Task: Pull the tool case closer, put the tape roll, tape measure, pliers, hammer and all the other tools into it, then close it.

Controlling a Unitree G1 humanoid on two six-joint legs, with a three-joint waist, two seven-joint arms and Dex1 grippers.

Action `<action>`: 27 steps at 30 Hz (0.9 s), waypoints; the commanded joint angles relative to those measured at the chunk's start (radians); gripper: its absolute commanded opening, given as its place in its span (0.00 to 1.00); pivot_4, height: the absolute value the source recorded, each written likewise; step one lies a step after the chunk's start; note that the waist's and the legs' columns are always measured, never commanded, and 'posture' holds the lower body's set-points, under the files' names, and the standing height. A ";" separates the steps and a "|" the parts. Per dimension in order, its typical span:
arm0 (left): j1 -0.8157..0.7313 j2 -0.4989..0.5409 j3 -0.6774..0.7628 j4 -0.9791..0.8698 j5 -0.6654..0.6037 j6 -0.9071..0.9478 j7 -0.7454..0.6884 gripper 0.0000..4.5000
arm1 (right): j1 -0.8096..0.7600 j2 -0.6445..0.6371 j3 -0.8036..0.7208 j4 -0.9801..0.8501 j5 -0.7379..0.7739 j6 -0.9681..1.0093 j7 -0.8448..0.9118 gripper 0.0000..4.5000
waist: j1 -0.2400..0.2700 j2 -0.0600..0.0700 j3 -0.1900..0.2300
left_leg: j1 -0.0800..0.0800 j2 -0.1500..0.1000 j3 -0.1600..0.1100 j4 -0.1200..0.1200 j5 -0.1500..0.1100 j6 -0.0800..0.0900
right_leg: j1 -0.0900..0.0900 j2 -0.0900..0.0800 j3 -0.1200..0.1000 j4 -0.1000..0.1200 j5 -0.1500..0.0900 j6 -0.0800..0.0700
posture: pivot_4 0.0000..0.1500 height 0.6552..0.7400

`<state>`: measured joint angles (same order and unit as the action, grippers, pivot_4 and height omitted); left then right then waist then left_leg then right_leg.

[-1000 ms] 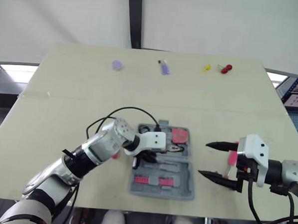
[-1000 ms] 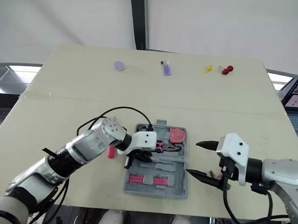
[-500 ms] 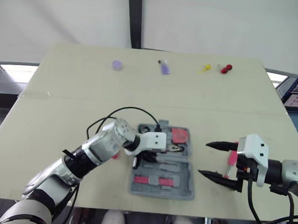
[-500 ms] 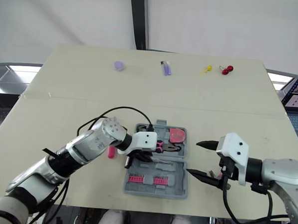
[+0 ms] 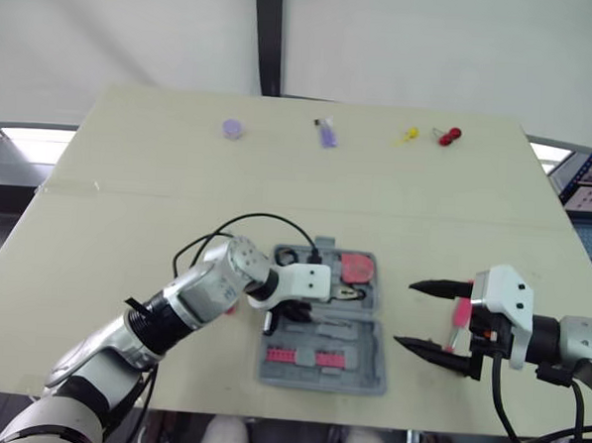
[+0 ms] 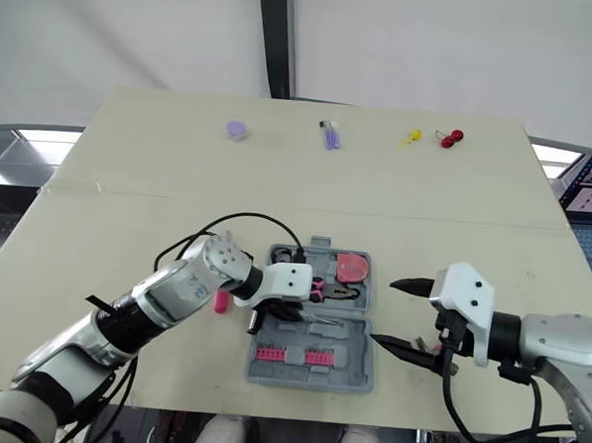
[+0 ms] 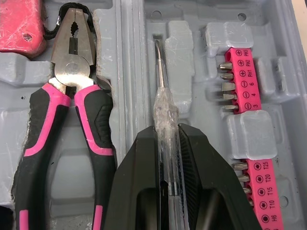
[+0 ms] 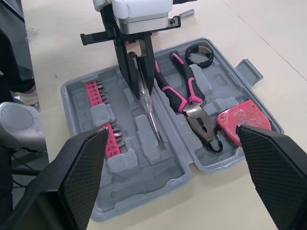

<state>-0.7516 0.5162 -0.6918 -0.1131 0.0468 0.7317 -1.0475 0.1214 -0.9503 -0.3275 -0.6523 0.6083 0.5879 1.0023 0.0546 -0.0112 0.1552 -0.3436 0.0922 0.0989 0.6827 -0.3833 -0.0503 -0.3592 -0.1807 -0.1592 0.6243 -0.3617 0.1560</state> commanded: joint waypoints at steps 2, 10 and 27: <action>0.008 -0.005 0.003 -0.033 0.016 -0.003 0.003 0.02 | -0.011 -0.005 -0.010 -0.006 0.009 -0.014 0.002 1.00 | 0.000 0.000 0.000 | 0.000 0.000 0.000 0.000 0.000 0.000 | 0.000 0.000 0.000 0.000 0.000 0.000 | 1.00 1.00; 0.020 0.000 0.004 -0.054 0.012 0.002 -0.013 0.50 | -0.004 -0.008 -0.013 -0.008 0.015 -0.005 0.008 1.00 | 0.000 0.000 0.000 | 0.000 0.000 0.000 0.000 0.000 0.000 | 0.000 0.000 0.000 0.000 0.000 0.000 | 1.00 1.00; 0.091 -0.094 0.384 0.145 -0.261 -0.298 -0.067 0.32 | -0.006 -0.007 -0.018 -0.006 0.026 0.000 0.003 1.00 | -0.003 0.000 0.000 | 0.000 0.000 -0.001 0.001 0.000 0.000 | 0.000 0.000 0.000 0.001 0.000 0.000 | 1.00 1.00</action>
<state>-0.6913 0.4251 -0.3503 0.0164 -0.1603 0.5076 -1.0801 0.1211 -0.9514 -0.3275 -0.6522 0.6182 0.5914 1.0043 0.0512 -0.0110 0.1551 -0.3439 0.0922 0.0980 0.6836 -0.3834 -0.0502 -0.3593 -0.1807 -0.1597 0.6249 -0.3617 0.1559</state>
